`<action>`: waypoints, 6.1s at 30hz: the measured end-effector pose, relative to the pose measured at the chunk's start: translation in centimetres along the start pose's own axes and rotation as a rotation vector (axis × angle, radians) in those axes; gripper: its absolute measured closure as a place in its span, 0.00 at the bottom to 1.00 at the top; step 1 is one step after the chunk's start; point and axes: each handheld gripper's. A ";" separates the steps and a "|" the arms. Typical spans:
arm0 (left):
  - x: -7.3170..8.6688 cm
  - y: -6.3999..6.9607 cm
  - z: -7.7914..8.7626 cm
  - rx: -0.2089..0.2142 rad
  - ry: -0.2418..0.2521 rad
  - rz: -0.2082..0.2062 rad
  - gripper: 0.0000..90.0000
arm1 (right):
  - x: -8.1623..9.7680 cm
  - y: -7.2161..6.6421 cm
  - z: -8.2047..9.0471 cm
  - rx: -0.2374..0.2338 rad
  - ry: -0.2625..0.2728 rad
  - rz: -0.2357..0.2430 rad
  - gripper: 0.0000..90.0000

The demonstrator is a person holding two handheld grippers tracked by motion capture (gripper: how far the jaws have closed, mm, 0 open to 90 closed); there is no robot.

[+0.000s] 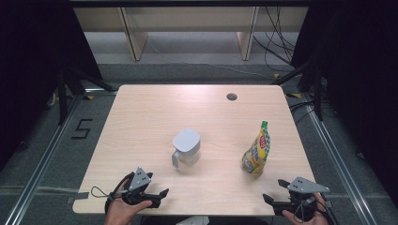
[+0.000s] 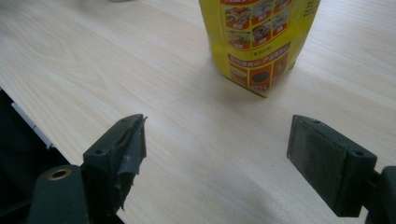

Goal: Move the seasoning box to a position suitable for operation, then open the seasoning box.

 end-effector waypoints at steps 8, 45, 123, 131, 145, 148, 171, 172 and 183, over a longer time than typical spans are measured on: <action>-0.1 -0.2 0.1 -0.012 0.005 -0.009 0.19 | -0.1 0.0 -0.1 -0.007 -0.002 0.019 0.22; -5.7 0.7 -3.9 -0.088 0.123 -0.084 0.47 | -0.1 0.1 -0.4 0.008 -0.026 0.015 0.26; -5.4 1.8 -3.9 0.140 0.119 -0.165 0.77 | -1.2 -0.4 -1.4 -0.039 -0.036 0.071 0.28; -5.4 1.8 -3.9 0.137 0.113 -0.174 0.77 | -1.4 -0.3 -1.5 -0.044 -0.033 0.087 0.28; -5.0 1.7 -3.8 0.154 0.093 -0.117 0.47 | -1.5 -0.3 -1.7 -0.063 -0.031 0.113 0.28; -5.3 1.7 -3.0 0.144 0.108 -0.109 0.38 | -1.4 -0.4 -1.6 -0.050 -0.032 0.089 0.28; -6.9 2.4 0.7 0.171 0.204 -0.123 0.63 | -1.7 -1.6 -1.9 -0.135 -0.016 0.117 0.27; -6.9 2.4 0.8 0.164 0.207 -0.125 0.67 | -1.7 -1.6 -2.0 -0.136 -0.007 0.117 0.27; -7.9 2.2 1.1 0.157 0.244 -0.099 0.99 | -2.0 -2.2 -2.5 -0.163 0.007 0.159 0.24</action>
Point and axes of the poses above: each handheld gripper's, and its own axes: z roughly backward along the jaws, x roughly out of its underside, y roughly to its right, and after that the axes turned 6 degrees about -y, right-handed
